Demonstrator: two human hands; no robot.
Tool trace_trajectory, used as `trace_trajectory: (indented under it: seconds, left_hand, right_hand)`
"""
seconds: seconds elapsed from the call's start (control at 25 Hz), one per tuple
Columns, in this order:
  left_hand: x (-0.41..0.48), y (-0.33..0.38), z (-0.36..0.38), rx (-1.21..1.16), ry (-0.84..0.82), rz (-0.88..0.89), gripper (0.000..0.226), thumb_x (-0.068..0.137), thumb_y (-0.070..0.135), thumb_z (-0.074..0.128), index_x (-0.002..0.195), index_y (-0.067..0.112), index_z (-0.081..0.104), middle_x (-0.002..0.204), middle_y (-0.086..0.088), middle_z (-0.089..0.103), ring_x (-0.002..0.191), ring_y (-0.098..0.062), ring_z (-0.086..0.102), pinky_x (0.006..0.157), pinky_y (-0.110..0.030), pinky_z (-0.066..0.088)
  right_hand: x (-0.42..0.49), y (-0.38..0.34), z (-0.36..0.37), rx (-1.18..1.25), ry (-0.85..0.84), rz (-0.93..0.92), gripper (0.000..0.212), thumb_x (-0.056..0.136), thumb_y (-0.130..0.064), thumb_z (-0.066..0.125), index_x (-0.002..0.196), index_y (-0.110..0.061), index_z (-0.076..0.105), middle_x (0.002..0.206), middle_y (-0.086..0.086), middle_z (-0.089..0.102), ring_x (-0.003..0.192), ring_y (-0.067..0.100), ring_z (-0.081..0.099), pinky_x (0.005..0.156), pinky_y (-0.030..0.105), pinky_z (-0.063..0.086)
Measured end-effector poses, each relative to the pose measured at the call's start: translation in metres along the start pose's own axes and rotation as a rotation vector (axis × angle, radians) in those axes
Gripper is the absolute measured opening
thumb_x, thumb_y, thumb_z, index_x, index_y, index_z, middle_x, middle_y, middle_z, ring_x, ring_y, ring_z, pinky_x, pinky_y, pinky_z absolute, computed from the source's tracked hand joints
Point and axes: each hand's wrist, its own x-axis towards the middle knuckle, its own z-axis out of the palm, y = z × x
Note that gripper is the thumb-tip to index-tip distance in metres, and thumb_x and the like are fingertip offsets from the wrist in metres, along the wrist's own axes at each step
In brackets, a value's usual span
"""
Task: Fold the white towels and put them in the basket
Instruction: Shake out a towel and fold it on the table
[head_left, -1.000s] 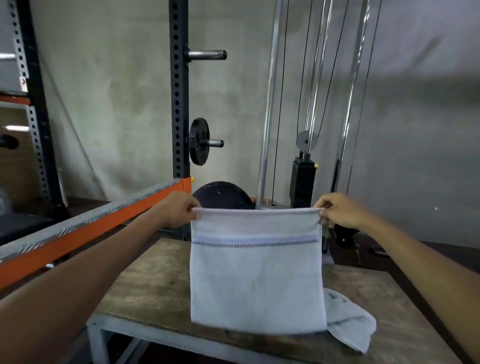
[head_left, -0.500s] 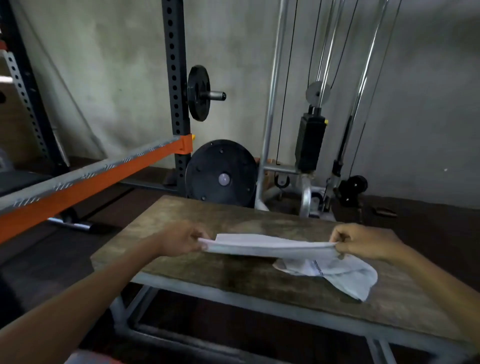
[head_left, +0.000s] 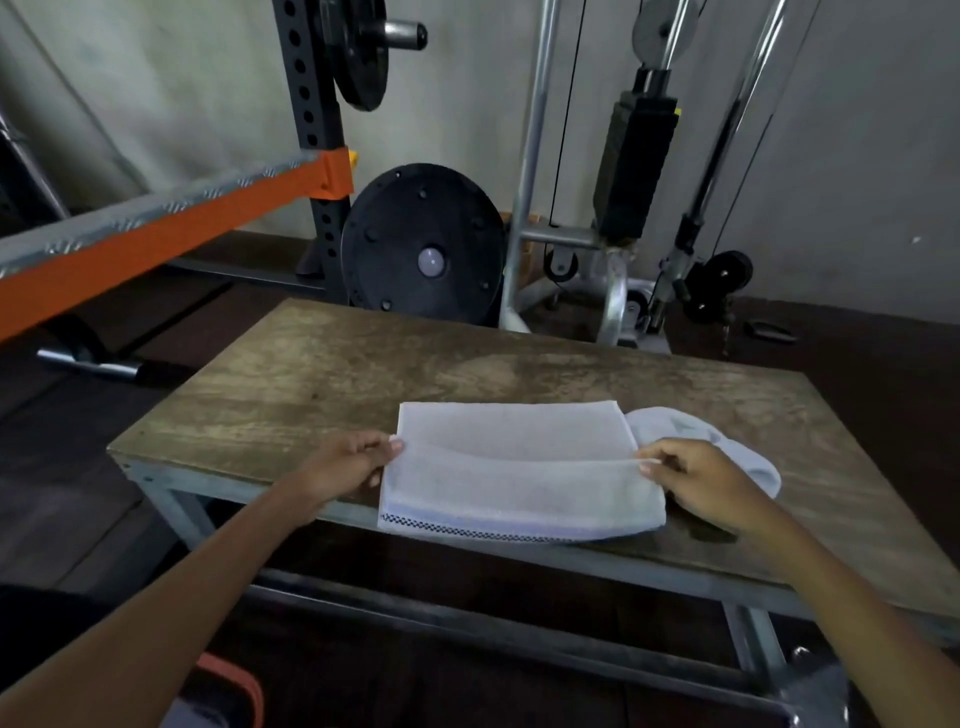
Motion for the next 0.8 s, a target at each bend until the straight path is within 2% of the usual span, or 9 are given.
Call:
trace_trajectory:
  seconds: [0.08, 0.2, 0.24, 0.32, 0.44, 0.64, 0.72, 0.8]
  left_hand:
    - [0.026, 0.004, 0.002, -0.027, 0.092, 0.013, 0.024, 0.094, 0.026, 0.056, 0.084, 0.007, 0.066, 0.057, 0.004, 0.053, 0.055, -0.01, 0.044, 0.061, -0.025, 0.036]
    - [0.067, 0.008, 0.004, -0.028, 0.252, 0.04, 0.011, 0.091, 0.015, 0.06, 0.095, 0.008, 0.067, 0.079, -0.007, 0.064, 0.069, -0.013, 0.056, 0.069, -0.024, 0.043]
    - [0.079, 0.008, 0.003, 0.011, 0.296, 0.046, 0.012, 0.091, 0.014, 0.061, 0.099, 0.007, 0.067, 0.083, -0.009, 0.066, 0.074, -0.016, 0.058, 0.072, -0.026, 0.044]
    - [0.097, 0.005, 0.003, 0.184, 0.339, 0.061, 0.01, 0.09, 0.015, 0.062, 0.091, 0.007, 0.067, 0.08, -0.008, 0.064, 0.075, -0.018, 0.056, 0.07, -0.026, 0.04]
    - [0.115, -0.007, 0.003, 0.353, 0.339, 0.048, 0.014, 0.089, 0.019, 0.063, 0.091, 0.006, 0.068, 0.079, -0.006, 0.06, 0.079, -0.02, 0.056, 0.069, -0.024, 0.037]
    - [0.124, -0.009, 0.0, 0.389, 0.312, 0.065, 0.006, 0.09, 0.019, 0.061, 0.089, 0.013, 0.063, 0.082, -0.007, 0.06, 0.084, -0.024, 0.058, 0.069, -0.025, 0.038]
    - [0.125, -0.004, 0.001, 0.444, 0.277, 0.085, 0.018, 0.093, 0.017, 0.058, 0.108, 0.009, 0.065, 0.09, -0.012, 0.062, 0.089, -0.027, 0.06, 0.071, -0.024, 0.038]
    - [0.127, 0.001, 0.001, 0.586, 0.214, 0.088, 0.034, 0.096, 0.018, 0.051, 0.127, 0.007, 0.056, 0.109, -0.016, 0.064, 0.099, -0.03, 0.059, 0.073, -0.024, 0.037]
  right_hand:
    - [0.029, -0.008, -0.004, 0.021, 0.066, -0.029, 0.012, 0.092, -0.017, 0.059, 0.096, -0.024, 0.068, 0.094, -0.013, 0.068, 0.089, 0.003, 0.062, 0.077, 0.024, 0.048]
    - [0.076, -0.015, -0.009, -0.048, 0.082, -0.015, 0.012, 0.093, -0.016, 0.057, 0.094, -0.023, 0.066, 0.09, -0.01, 0.064, 0.085, 0.008, 0.058, 0.074, 0.027, 0.045]
    - [0.089, -0.015, -0.009, -0.084, 0.078, -0.005, 0.011, 0.092, -0.015, 0.057, 0.094, -0.021, 0.067, 0.09, -0.007, 0.065, 0.086, 0.012, 0.059, 0.076, 0.031, 0.046]
    - [0.112, -0.011, -0.008, -0.152, 0.069, 0.02, 0.011, 0.091, -0.016, 0.058, 0.09, -0.022, 0.068, 0.091, -0.003, 0.066, 0.088, 0.016, 0.06, 0.081, 0.036, 0.048]
    - [0.136, -0.004, 0.001, -0.224, 0.013, 0.095, 0.012, 0.091, -0.02, 0.058, 0.084, -0.025, 0.066, 0.087, -0.006, 0.065, 0.087, 0.015, 0.06, 0.08, 0.034, 0.048]
    - [0.147, 0.005, 0.013, -0.241, -0.122, 0.166, 0.015, 0.092, -0.019, 0.058, 0.079, -0.025, 0.062, 0.086, -0.01, 0.061, 0.085, 0.011, 0.058, 0.08, 0.032, 0.047]
    - [0.147, 0.006, 0.01, -0.237, -0.125, 0.159, 0.014, 0.091, -0.019, 0.06, 0.08, -0.027, 0.062, 0.09, -0.007, 0.063, 0.089, 0.014, 0.059, 0.083, 0.034, 0.047]
    - [0.146, 0.005, 0.009, -0.235, -0.126, 0.135, 0.015, 0.09, -0.017, 0.062, 0.079, -0.029, 0.061, 0.09, -0.006, 0.064, 0.091, 0.015, 0.06, 0.082, 0.033, 0.047]
